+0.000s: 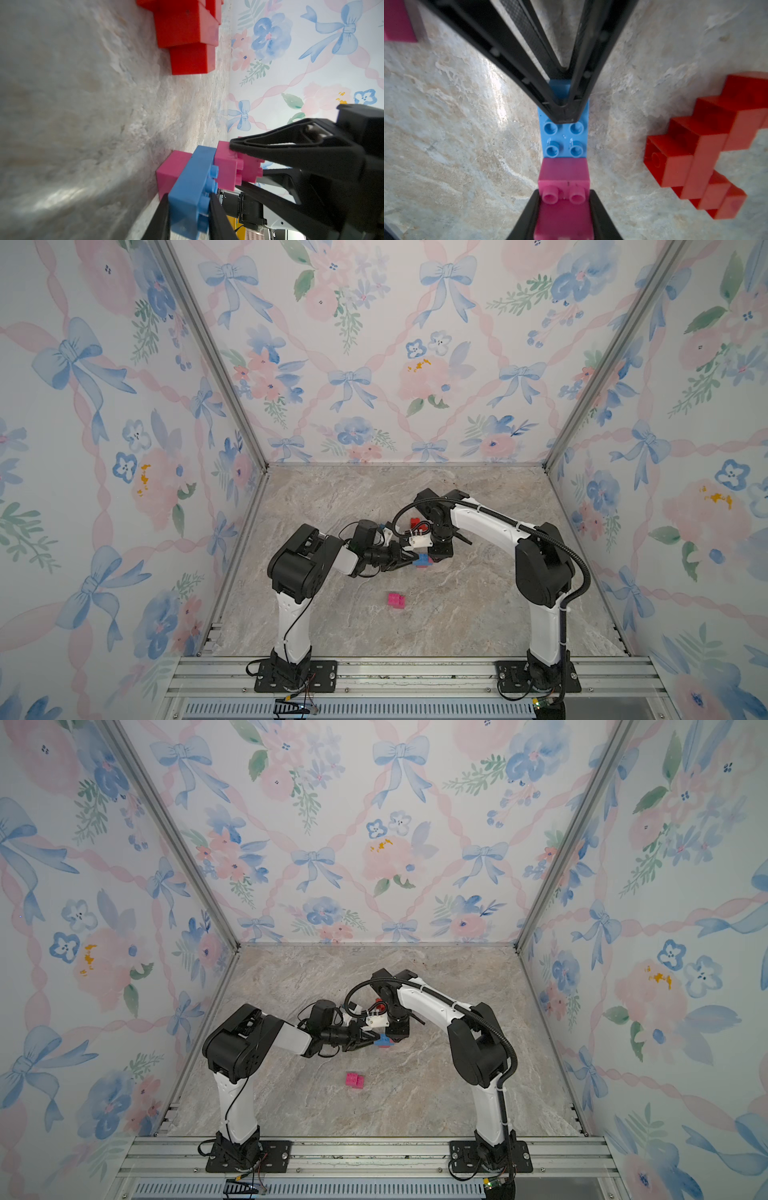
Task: Assemble the letter v with lego
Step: Assemble the lego brick with the lego brick.
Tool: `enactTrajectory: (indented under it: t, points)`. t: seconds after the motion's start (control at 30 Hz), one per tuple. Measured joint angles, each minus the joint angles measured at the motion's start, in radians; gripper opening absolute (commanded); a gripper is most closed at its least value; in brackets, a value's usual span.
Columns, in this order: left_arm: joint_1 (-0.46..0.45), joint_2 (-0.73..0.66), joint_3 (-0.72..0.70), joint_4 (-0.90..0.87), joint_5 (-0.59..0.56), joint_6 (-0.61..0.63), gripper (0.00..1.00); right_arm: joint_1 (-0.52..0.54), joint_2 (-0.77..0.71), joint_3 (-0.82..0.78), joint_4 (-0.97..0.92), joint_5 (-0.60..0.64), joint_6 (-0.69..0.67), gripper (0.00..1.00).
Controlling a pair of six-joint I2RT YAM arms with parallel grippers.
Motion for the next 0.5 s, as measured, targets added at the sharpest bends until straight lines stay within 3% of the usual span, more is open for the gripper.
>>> enactTrajectory:
  t: [0.03, 0.13, 0.3, 0.5]
  points:
    - [0.000, 0.000, 0.000, 0.000, 0.000, 0.000, 0.20, 0.000, 0.000, 0.000, 0.000, 0.000, 0.005, 0.52]
    - [0.000, -0.001, 0.000, 0.000, 0.001, 0.003, 0.20, 0.000, 0.000, -0.003, 0.012, -0.006, 0.027, 0.65]
    - [0.000, -0.002, 0.000, -0.003, 0.000, 0.004, 0.21, -0.024, -0.043, -0.007, 0.041, -0.040, 0.110, 0.96]
    - [0.000, -0.006, 0.000, -0.009, -0.004, 0.004, 0.25, -0.164, -0.186, -0.003, 0.082, -0.183, 0.428, 0.97]
